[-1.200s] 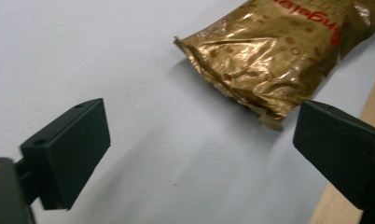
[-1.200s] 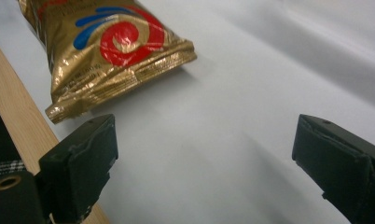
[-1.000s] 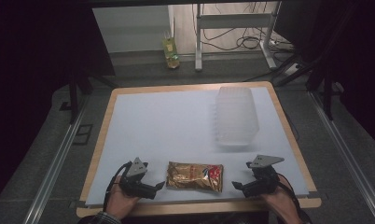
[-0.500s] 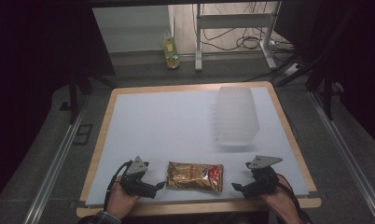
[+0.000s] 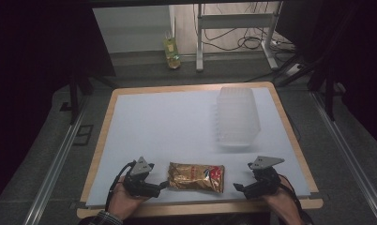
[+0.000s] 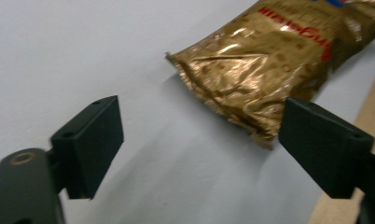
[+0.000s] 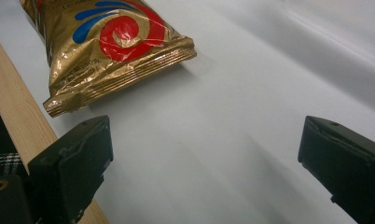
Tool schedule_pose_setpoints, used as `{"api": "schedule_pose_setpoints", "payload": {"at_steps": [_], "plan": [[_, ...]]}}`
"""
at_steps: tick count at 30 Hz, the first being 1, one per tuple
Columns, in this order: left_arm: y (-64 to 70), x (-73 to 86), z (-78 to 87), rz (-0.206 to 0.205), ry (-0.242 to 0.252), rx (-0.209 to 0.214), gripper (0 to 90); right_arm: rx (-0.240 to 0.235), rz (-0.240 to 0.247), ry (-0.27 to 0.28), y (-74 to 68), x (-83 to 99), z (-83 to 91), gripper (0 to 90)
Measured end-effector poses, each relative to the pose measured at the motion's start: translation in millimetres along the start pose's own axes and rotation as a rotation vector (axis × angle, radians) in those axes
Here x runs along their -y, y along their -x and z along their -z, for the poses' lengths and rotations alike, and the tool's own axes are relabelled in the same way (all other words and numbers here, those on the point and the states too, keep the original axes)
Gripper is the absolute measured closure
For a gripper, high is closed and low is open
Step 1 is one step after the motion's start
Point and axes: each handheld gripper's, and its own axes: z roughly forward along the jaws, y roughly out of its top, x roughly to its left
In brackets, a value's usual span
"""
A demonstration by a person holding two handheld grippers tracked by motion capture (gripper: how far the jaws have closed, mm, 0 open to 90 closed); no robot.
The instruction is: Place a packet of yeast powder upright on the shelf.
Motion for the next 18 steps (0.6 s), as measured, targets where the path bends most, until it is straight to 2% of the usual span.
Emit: {"api": "schedule_pose_setpoints", "payload": {"at_steps": [1,4,6,9,13,18], "plan": [[0.0,0.0,0.0,0.0,0.0,0.0,18.2,0.0,0.0,0.0,0.0,0.0,0.0,3.5],[3.4,-3.0,-2.0,-0.003,-0.003,0.038,22.5,-0.005,0.003,-0.001,-0.6,-0.1,-1.1,3.5],[4.5,-4.4,-2.3,-0.006,0.0,0.043,23.3,-0.006,0.006,-0.003,-1.1,-0.2,-1.6,3.5],[8.1,-9.0,-2.2,-0.014,0.01,0.046,24.8,-0.011,0.007,-0.009,-2.1,-0.3,-2.7,3.5],[12.5,-12.8,-5.8,-0.023,-0.007,0.041,24.9,-0.01,0.008,-0.009,-2.1,-0.2,-2.7,3.5],[16.9,-17.0,-10.1,-0.037,-0.021,0.034,32.9,-0.006,0.004,-0.01,-1.3,0.0,-2.2,3.5]]}}
